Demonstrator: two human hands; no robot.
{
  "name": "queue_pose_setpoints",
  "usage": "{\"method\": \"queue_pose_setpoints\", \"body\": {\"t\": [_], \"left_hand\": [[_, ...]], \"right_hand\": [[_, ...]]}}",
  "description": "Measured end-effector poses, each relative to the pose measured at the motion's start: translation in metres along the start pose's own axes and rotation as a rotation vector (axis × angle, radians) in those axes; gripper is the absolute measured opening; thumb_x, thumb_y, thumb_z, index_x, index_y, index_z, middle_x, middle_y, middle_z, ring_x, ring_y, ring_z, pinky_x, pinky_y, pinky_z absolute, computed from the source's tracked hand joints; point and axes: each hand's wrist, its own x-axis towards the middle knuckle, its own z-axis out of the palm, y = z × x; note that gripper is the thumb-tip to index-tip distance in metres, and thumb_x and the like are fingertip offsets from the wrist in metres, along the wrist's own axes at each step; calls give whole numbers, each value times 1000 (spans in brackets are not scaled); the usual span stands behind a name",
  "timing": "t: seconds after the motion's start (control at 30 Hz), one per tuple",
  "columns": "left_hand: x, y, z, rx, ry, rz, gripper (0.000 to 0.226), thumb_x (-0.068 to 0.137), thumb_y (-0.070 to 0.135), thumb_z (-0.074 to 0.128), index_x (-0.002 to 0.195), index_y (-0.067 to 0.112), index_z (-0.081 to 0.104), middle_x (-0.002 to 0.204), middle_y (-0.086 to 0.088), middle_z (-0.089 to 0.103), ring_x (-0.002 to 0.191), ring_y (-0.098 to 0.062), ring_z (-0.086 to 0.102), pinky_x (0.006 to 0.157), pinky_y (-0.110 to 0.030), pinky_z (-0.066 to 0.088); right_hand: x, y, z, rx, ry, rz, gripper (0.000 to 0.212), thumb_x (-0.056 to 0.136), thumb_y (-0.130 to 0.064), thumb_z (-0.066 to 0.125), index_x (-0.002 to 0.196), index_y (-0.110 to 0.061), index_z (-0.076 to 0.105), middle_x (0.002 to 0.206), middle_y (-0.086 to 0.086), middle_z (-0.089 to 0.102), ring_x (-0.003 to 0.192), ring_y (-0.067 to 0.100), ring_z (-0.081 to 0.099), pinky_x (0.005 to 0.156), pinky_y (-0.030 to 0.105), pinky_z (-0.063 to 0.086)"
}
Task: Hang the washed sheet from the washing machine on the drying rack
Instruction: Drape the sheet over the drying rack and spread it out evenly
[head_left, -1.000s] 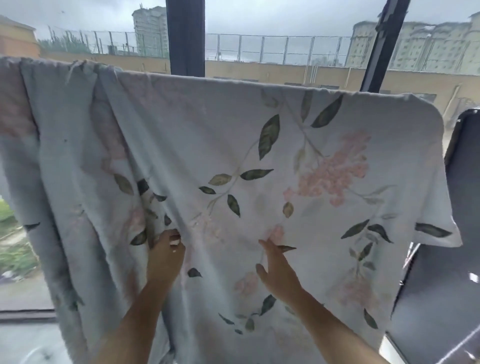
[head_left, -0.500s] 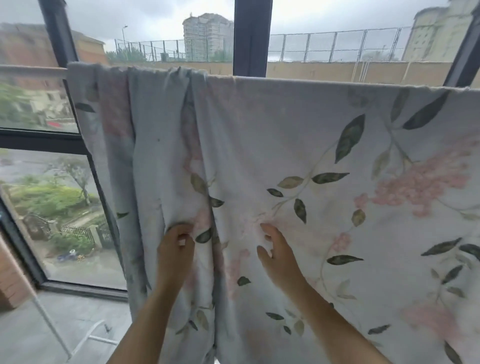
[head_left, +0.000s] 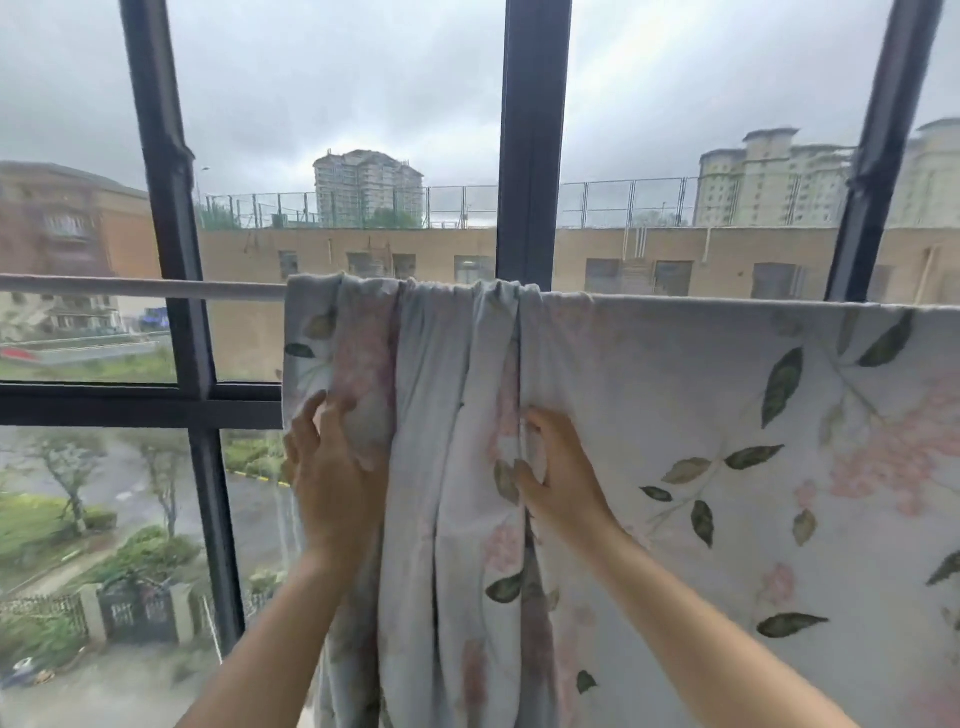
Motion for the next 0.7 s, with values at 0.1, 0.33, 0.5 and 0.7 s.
{"method": "queue_pose_setpoints", "body": {"t": [0.1,0.33,0.5,0.7], "left_hand": [[35,16,-4,49,-8,148,54,82,21,67,129,9,44,139,-14,37,128,-33,35,105,-50,31],[97,92,34,206,-211,610,46,90,30,46,135,20,44,139,-2,47,135,-23,36,118,-51,11],[118,97,51,277,-169,608,44,94,42,20,93,17,57,96,-3,61,94,-27,53,87,-42,32],[151,63,28,415,-86,504,53,91,41,22,67,15,62,73,-7,69,73,-29,63,78,-39,39]], "right_hand": [[38,-19,-20,-367,269,-204,43,78,-18,58,121,-12,53,128,9,50,118,30,48,96,38,39],[117,-25,-78,-784,224,-67,37,94,-40,35,117,-18,55,121,4,57,117,26,48,106,47,24],[130,-14,-92,-849,241,-160,54,91,-53,16,78,-17,54,82,6,66,80,28,60,75,36,37],[139,-16,-93,-931,307,-137,60,92,-45,18,79,-16,69,75,10,70,69,33,66,60,32,39]]}}
